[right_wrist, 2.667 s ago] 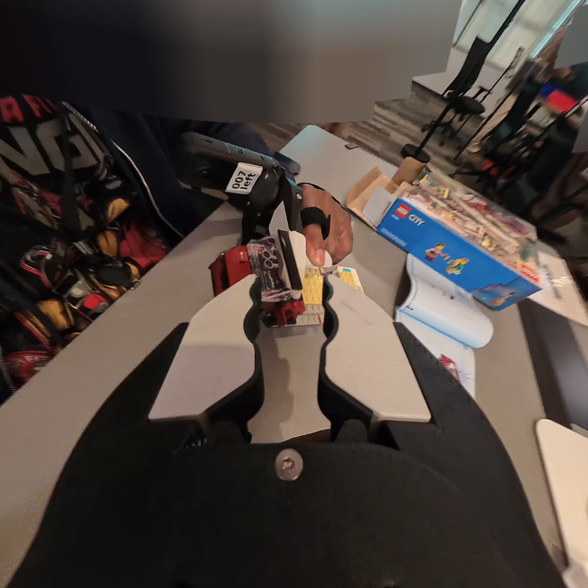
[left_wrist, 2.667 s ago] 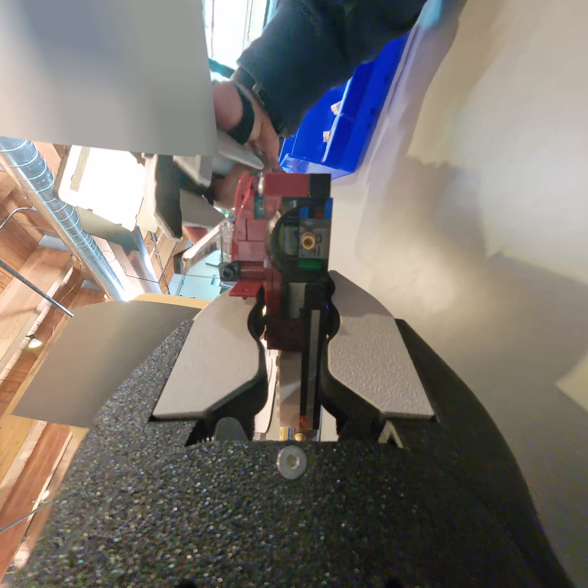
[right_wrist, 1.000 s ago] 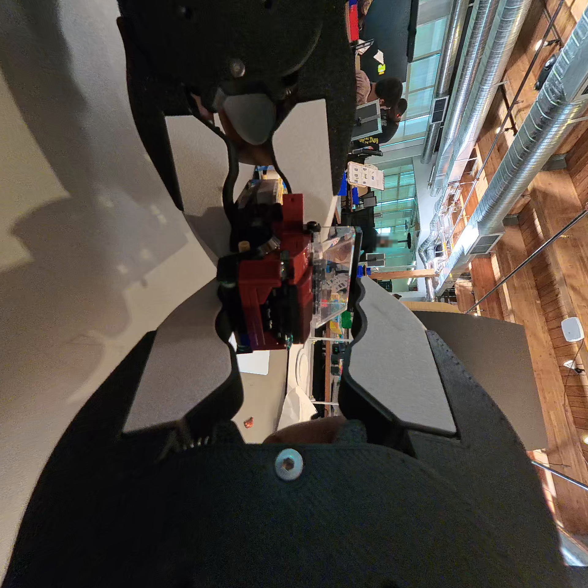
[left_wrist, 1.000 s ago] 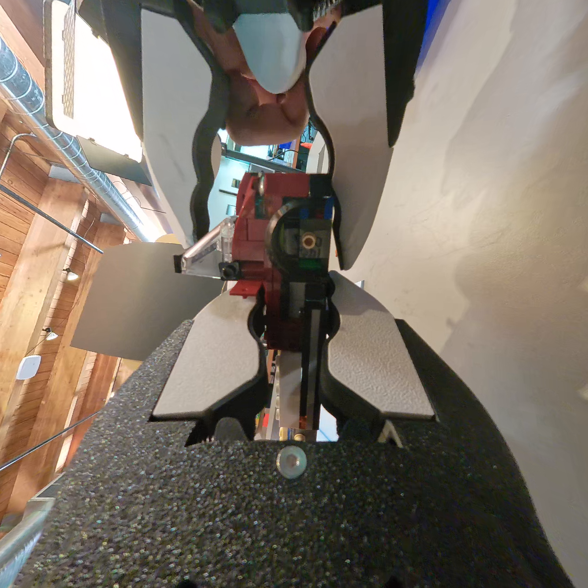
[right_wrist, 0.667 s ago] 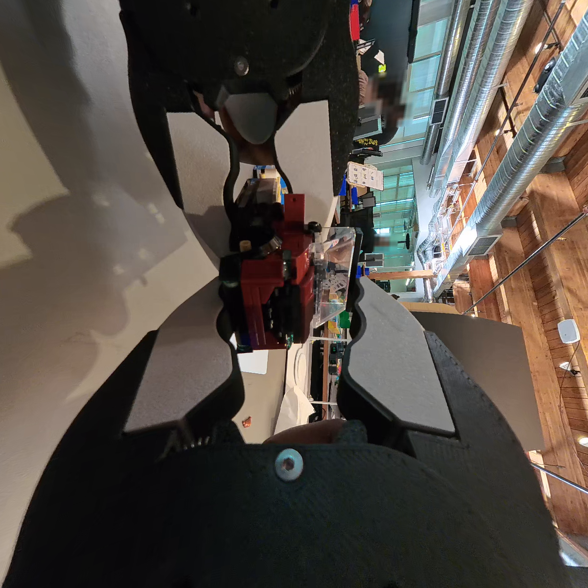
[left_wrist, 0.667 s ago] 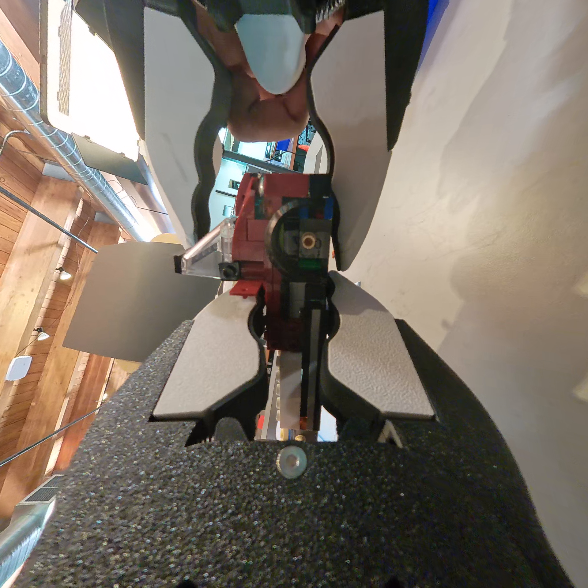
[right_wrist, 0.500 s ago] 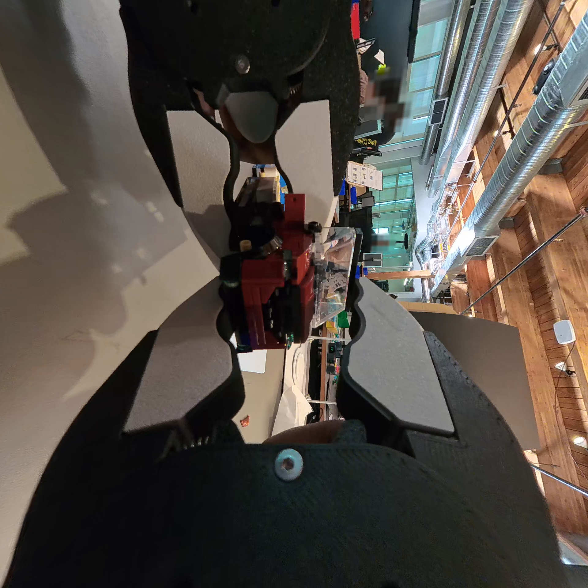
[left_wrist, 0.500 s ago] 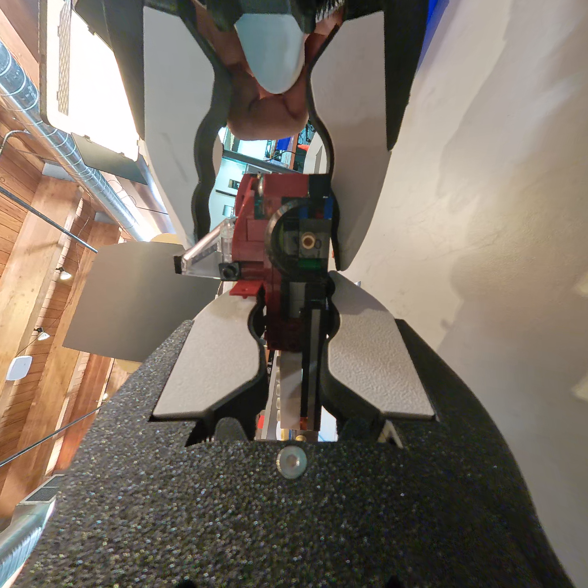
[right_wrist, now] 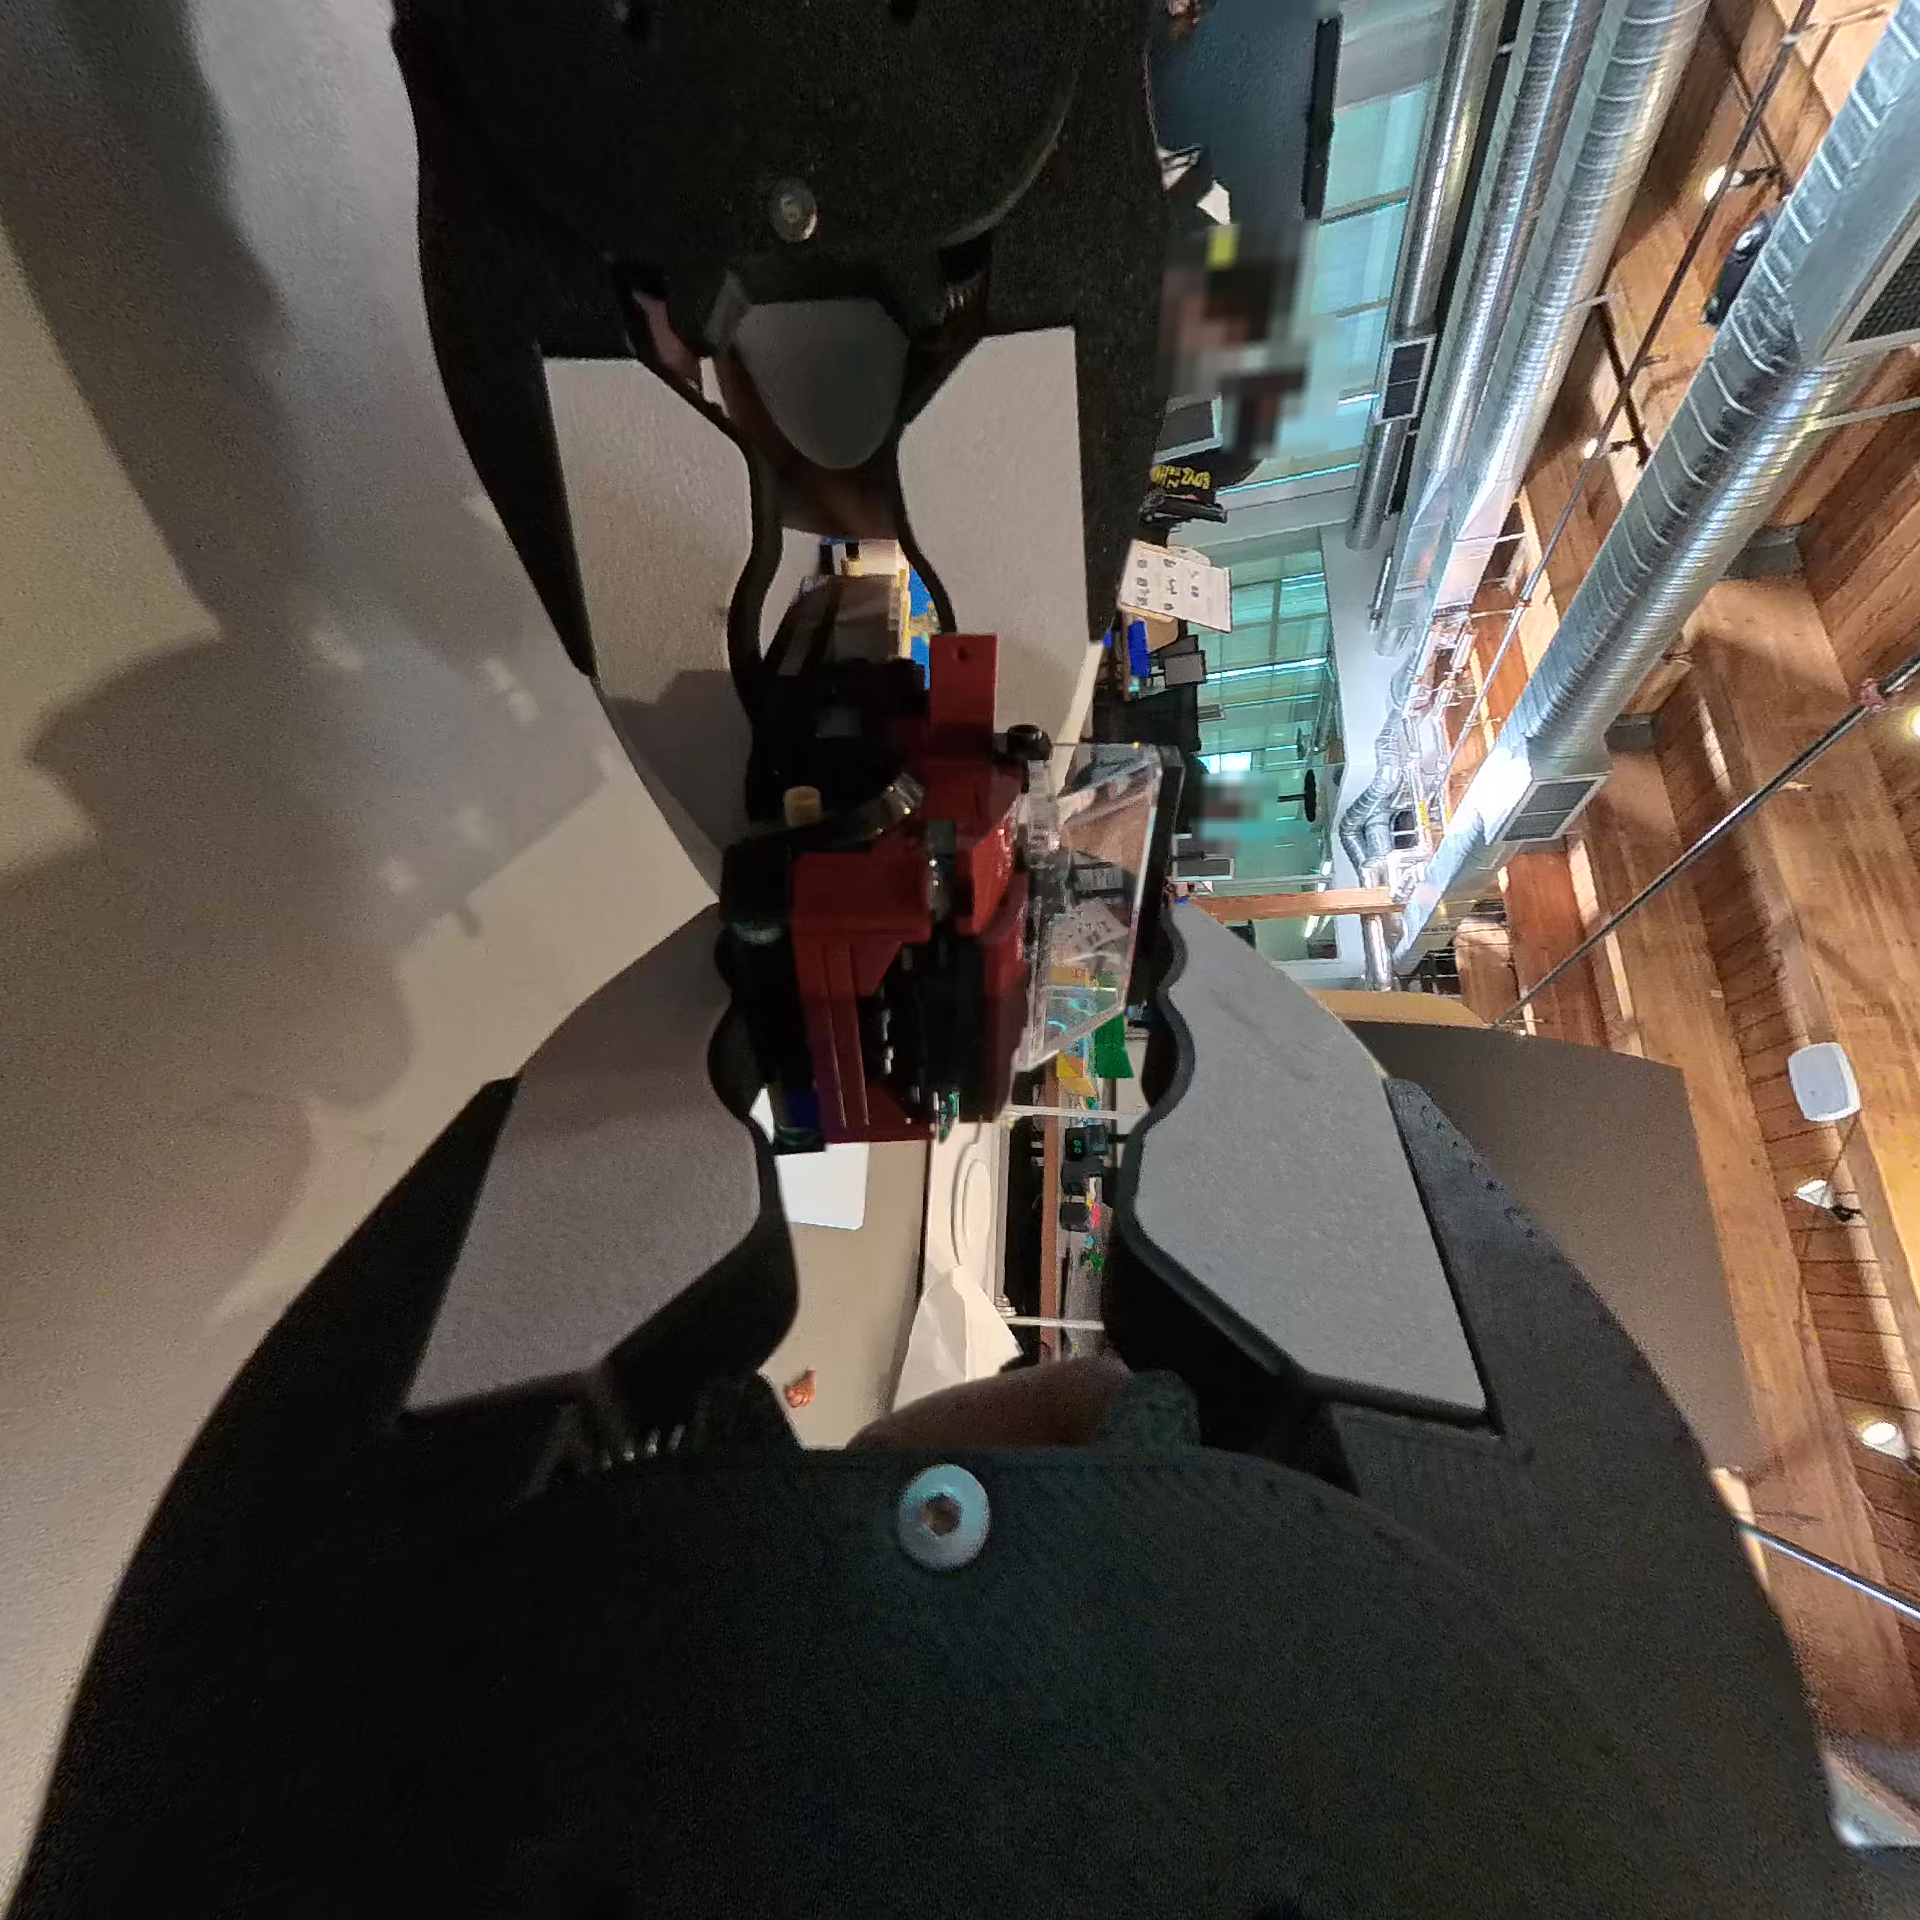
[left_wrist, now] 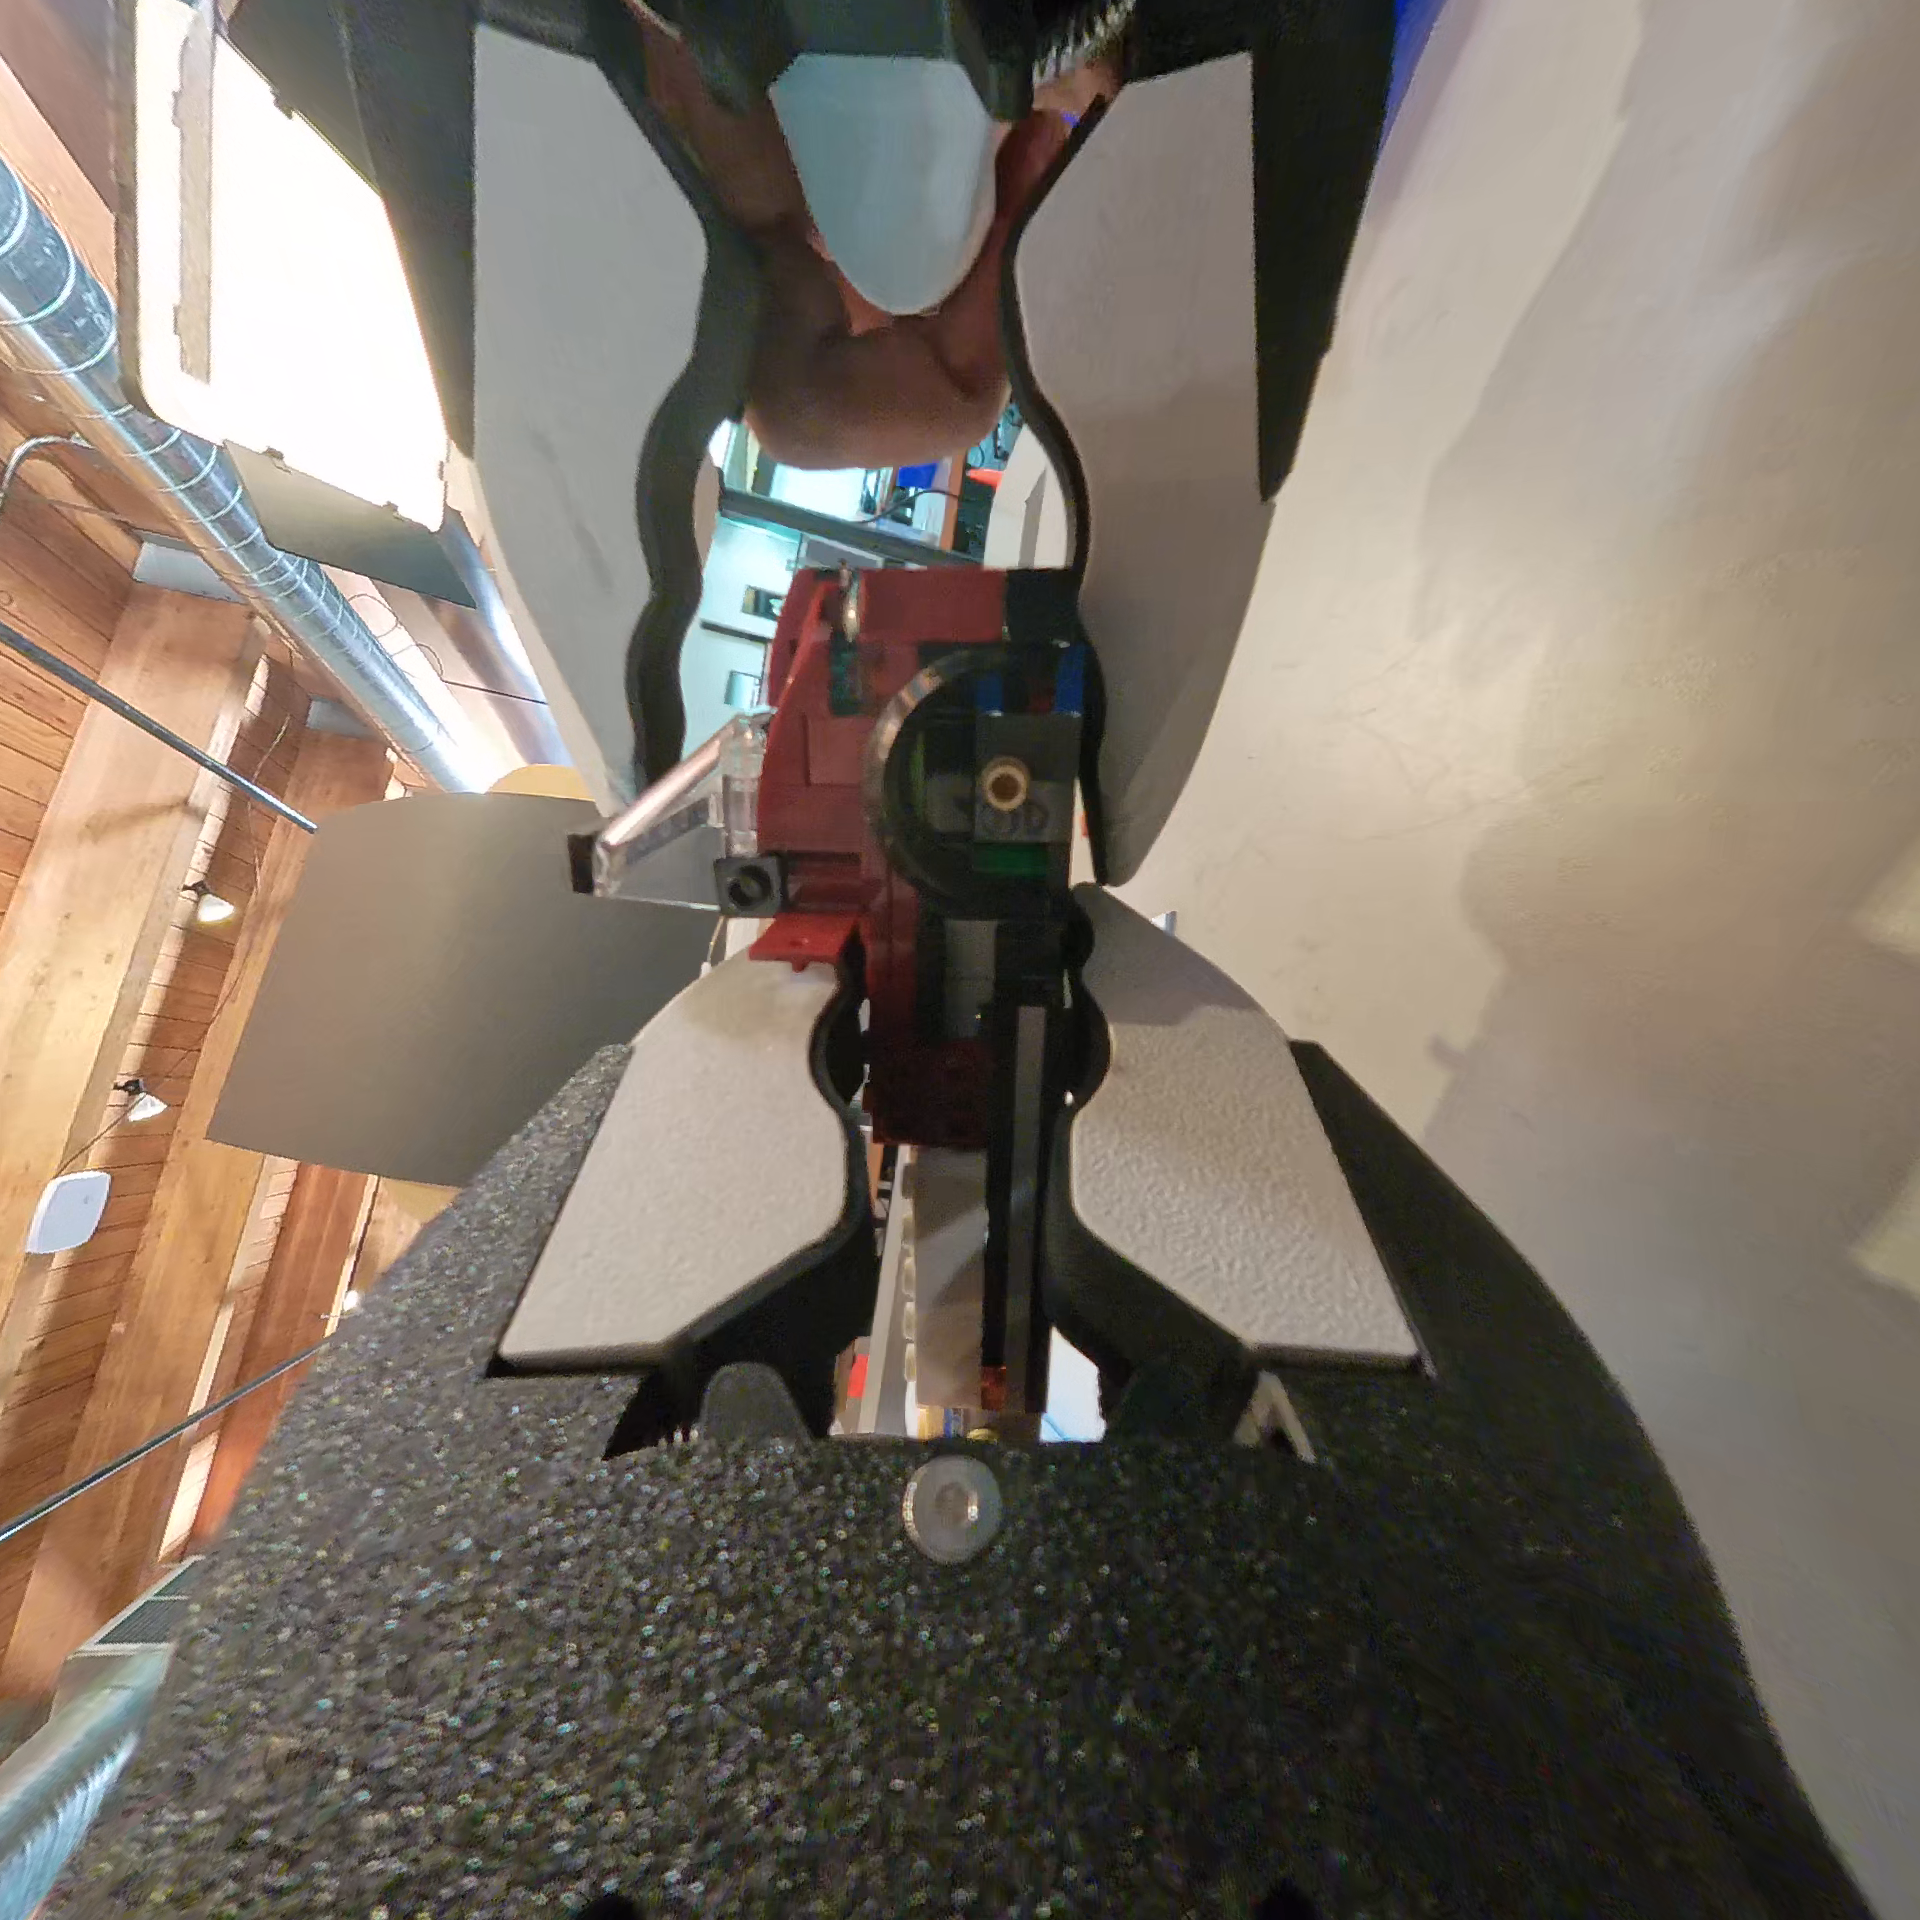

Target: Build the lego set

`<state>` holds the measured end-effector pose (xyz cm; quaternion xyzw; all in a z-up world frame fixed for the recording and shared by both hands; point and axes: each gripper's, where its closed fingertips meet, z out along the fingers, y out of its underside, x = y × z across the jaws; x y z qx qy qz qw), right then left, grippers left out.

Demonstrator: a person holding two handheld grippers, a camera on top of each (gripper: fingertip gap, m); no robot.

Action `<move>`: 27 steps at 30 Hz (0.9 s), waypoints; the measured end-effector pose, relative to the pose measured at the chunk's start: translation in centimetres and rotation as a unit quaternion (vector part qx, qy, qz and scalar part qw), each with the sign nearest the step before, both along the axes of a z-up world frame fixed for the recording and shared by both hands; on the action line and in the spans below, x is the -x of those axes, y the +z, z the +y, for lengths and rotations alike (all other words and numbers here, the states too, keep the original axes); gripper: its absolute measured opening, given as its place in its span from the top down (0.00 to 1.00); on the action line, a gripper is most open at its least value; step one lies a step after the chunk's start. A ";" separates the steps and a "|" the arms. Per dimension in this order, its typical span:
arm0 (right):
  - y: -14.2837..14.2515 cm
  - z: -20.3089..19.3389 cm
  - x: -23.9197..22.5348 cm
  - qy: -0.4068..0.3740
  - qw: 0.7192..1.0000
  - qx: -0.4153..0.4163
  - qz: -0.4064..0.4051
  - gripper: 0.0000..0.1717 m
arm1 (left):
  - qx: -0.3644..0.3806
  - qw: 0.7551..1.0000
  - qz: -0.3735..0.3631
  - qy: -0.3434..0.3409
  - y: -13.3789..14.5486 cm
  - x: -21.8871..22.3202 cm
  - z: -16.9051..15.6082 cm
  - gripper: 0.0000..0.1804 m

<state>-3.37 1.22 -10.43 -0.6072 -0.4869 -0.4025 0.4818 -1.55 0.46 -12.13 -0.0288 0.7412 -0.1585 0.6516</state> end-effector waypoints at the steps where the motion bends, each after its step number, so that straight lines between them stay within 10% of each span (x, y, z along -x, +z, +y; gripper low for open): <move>1: -0.1 0.0 0.1 0.005 1.000 0.001 -0.002 0.58 | 0.003 1.000 0.006 0.000 -0.2 -0.1 0.0 0.81; 27: -1.2 0.0 0.2 0.027 0.999 0.025 0.011 0.58 | 0.015 0.997 0.073 0.004 -1.7 -0.2 -0.1 0.81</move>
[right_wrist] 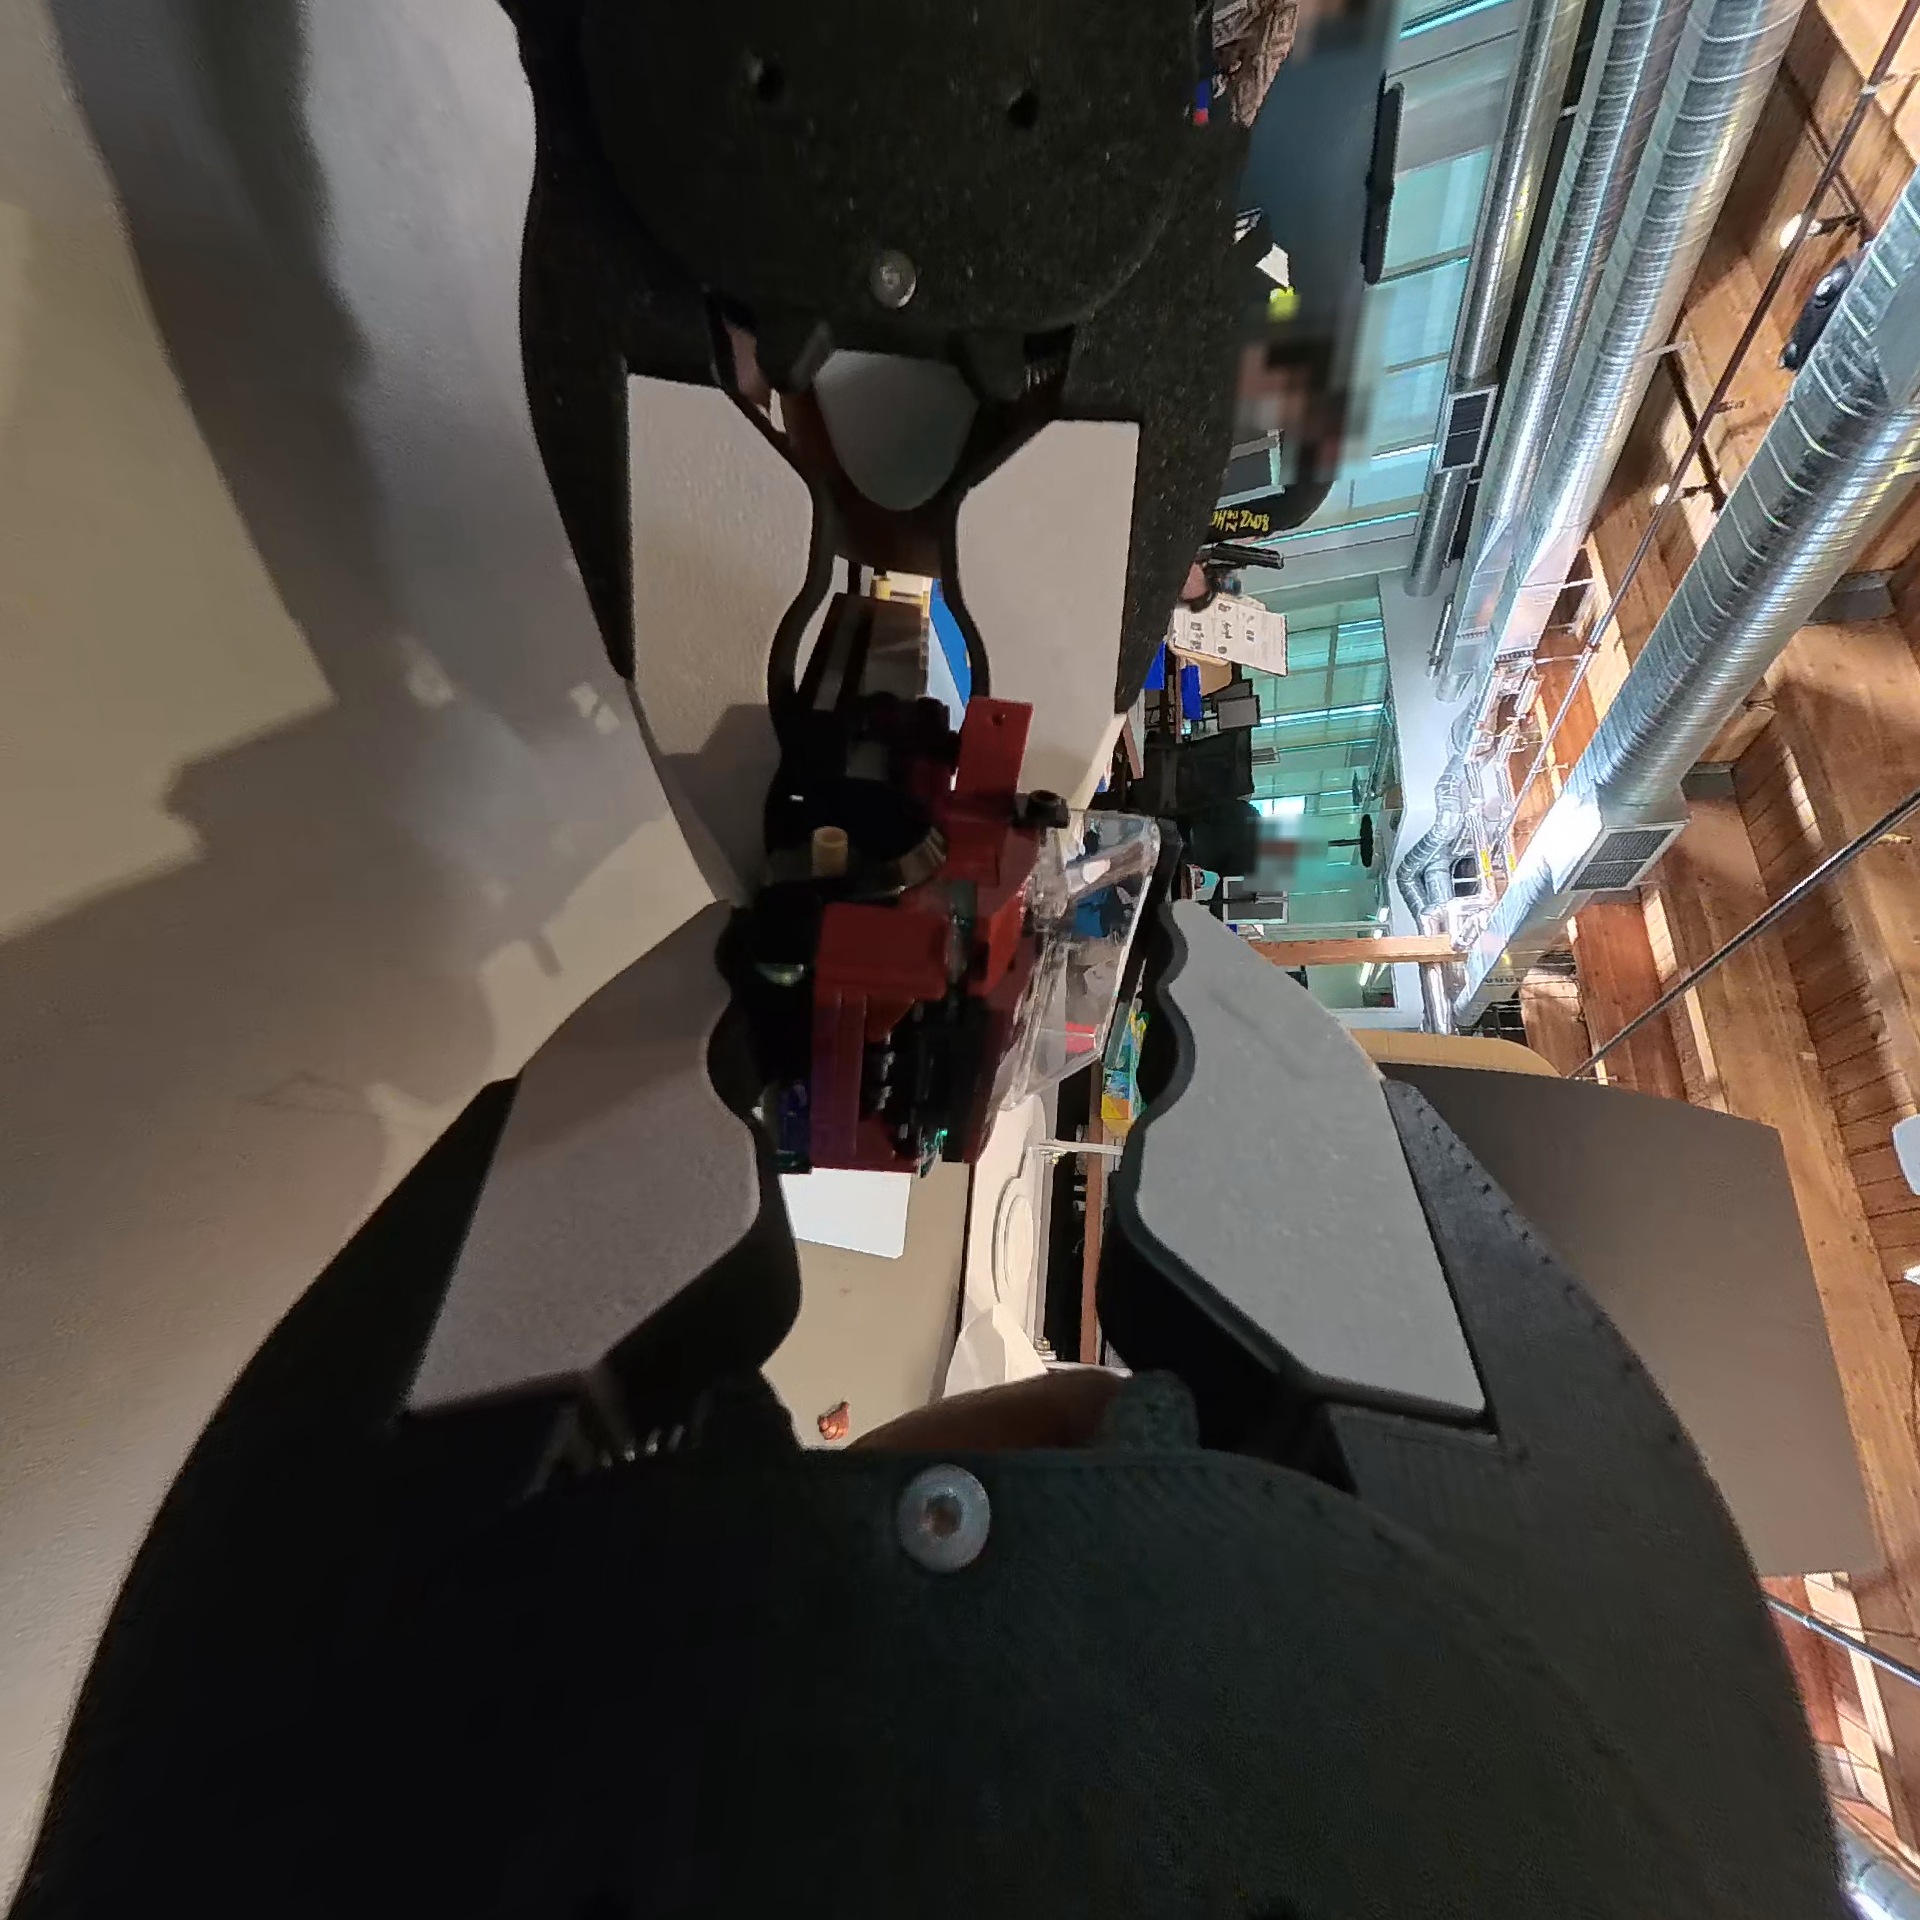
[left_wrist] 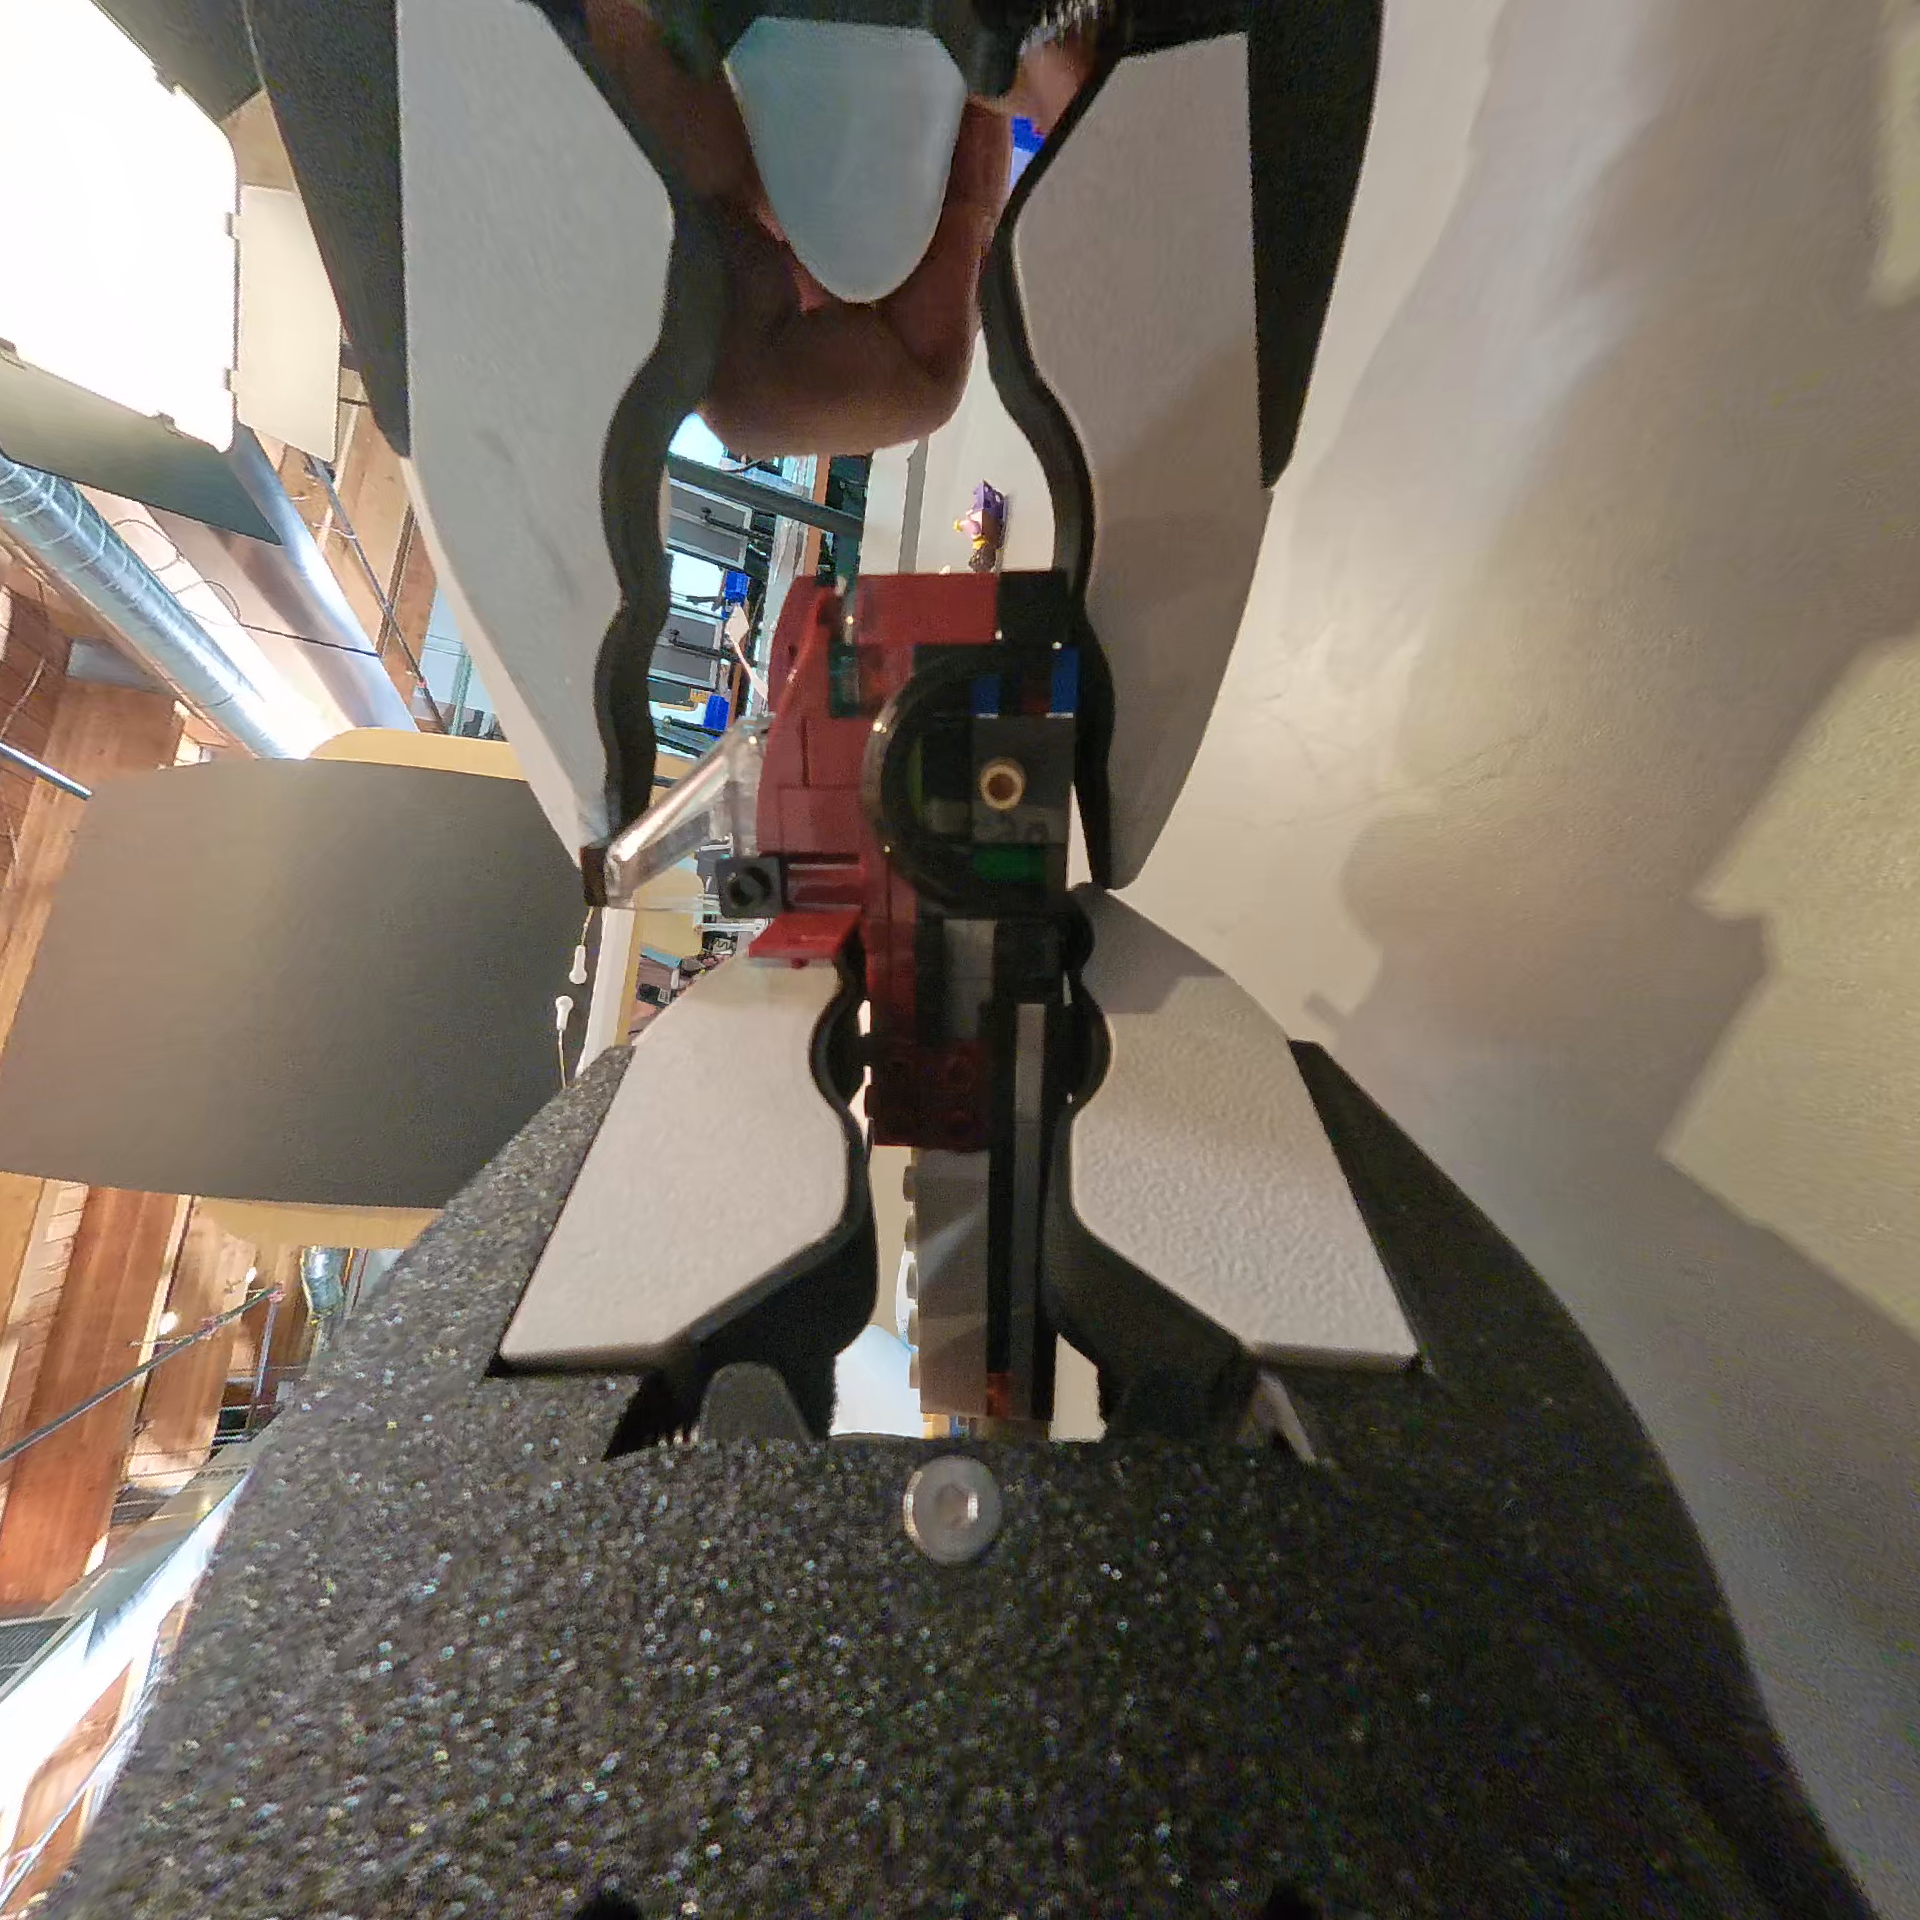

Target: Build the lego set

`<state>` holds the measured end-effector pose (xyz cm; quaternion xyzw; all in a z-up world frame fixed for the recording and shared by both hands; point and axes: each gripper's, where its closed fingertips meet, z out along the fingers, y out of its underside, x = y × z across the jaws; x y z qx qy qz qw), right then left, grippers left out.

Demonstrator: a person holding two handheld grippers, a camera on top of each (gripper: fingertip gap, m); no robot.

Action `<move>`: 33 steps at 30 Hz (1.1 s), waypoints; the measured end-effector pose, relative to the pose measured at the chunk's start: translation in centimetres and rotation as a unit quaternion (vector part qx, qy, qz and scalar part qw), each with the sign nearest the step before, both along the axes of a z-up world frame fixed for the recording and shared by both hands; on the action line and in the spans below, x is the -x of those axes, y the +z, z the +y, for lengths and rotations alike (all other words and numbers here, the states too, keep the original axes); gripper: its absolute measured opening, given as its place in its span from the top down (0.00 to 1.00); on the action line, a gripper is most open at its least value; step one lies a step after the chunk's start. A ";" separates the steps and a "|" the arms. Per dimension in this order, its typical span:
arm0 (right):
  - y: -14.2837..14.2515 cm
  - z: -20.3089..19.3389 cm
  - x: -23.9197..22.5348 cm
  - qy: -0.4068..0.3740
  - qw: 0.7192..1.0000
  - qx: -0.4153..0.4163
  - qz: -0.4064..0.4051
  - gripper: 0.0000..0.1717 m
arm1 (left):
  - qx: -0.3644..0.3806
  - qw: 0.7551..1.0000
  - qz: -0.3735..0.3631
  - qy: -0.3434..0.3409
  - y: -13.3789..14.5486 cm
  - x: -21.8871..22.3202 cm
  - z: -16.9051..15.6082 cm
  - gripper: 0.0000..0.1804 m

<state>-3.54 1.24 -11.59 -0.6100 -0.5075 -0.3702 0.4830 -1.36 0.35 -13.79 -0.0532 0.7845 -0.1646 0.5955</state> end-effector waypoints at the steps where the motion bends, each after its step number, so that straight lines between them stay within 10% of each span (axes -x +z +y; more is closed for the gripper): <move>1: 0.0 0.0 0.0 0.000 1.000 0.000 0.000 0.58 | 0.001 1.000 -0.001 0.000 0.0 0.0 0.0 0.81; 33: -0.4 -0.3 -0.8 -0.017 0.999 0.040 0.017 0.56 | 0.052 0.996 -0.041 -0.059 0.5 1.2 -1.1 0.81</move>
